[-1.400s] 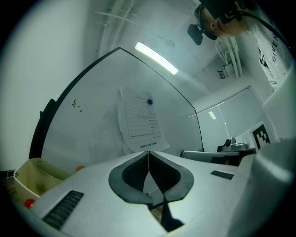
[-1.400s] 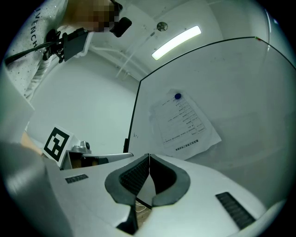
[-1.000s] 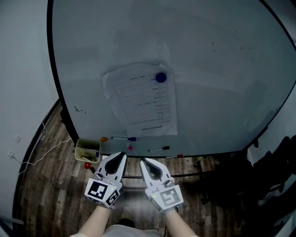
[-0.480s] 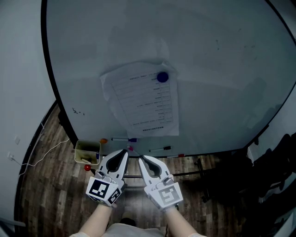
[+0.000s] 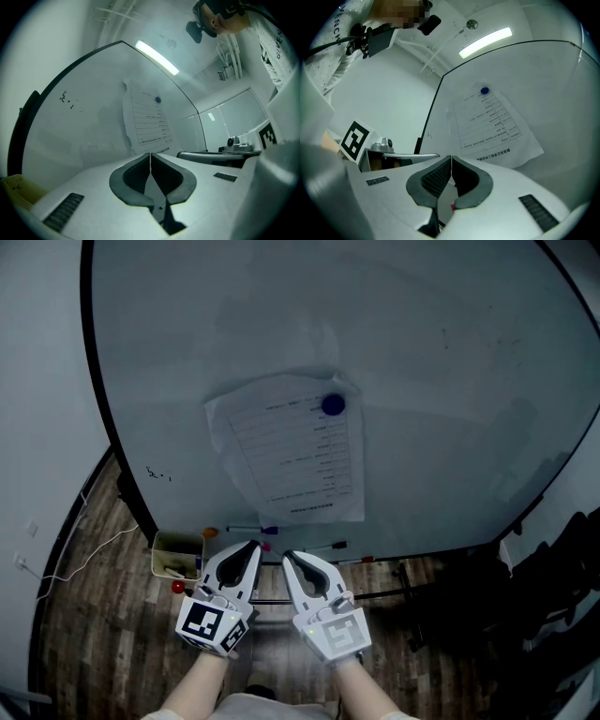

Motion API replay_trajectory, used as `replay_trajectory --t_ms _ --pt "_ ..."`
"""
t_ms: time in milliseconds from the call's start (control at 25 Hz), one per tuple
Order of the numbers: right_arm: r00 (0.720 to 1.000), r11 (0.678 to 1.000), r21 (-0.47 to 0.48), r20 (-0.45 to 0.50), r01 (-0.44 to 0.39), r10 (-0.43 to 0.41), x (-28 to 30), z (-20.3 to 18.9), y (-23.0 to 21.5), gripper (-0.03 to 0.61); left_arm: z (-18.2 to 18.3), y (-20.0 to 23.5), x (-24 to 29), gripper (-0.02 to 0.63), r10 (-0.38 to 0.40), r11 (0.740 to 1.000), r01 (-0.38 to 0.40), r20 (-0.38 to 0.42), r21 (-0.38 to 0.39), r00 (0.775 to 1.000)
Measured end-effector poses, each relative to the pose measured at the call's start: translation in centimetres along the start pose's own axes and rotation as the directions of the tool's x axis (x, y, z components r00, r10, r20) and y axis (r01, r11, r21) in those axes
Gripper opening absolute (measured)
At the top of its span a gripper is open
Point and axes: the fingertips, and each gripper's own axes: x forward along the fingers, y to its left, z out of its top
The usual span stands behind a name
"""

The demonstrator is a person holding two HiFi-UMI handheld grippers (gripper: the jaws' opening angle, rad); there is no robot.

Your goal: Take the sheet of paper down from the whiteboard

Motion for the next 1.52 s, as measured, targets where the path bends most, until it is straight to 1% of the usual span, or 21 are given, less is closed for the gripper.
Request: replay_trajectory --t_ms 280,360,440,560,640,680,720,760,960,1520 --pt "0.999 0.995 -0.094 0.049 0.022 -0.017 1.2 1.7 -0.9 0.020 0.6 0.1 1.0 0.017 -0.028 1.000 0.028 0.012 0.004 1.000" --pt "0.999 0.991 -0.130 0.049 0.026 -0.019 1.5 2.0 -1.2 0.020 0.7 0.2 1.2 0.017 -0.033 0.999 0.033 0.013 0.006 0.999" --pt "1.000 0.982 -0.186 0.020 0.023 -0.020 1.7 2.0 -1.5 0.020 1.0 0.3 1.5 0.017 -0.035 0.999 0.035 0.016 0.008 0.999" --pt "0.995 0.951 -0.308 -0.093 -0.002 -0.028 1.9 1.3 -2.1 0.020 1.2 0.7 1.8 0.017 -0.035 0.999 0.035 0.020 0.010 0.999" --pt "0.990 0.934 -0.356 -0.136 -0.006 -0.045 2.1 1.2 -2.4 0.020 1.2 1.2 2.0 0.019 -0.028 1.000 0.028 0.017 0.008 0.999" --pt "0.988 0.928 -0.372 -0.145 -0.004 -0.054 2.3 1.2 -2.5 0.020 1.2 1.5 2.1 0.048 -0.026 1.000 0.026 0.016 0.004 1.000" --pt "0.987 0.923 -0.385 -0.149 -0.002 -0.060 2.4 1.2 -2.6 0.020 1.1 1.7 2.3 0.100 -0.027 1.000 0.027 0.014 0.001 1.000" --pt "0.986 0.920 -0.392 -0.150 0.001 -0.065 2.6 1.3 -2.7 0.020 1.1 1.9 2.4 0.127 -0.030 1.000 0.030 0.013 -0.002 0.999" --pt "0.984 0.913 -0.407 -0.161 0.005 -0.077 3.2 0.9 -2.7 0.020 0.9 2.5 2.8 0.127 -0.028 1.000 0.028 0.001 -0.007 1.000" --pt "0.982 0.904 -0.428 -0.177 -0.014 -0.068 3.3 0.8 -3.2 0.020 0.7 3.3 5.1 0.156 -0.002 0.999 0.002 0.000 -0.044 1.000"
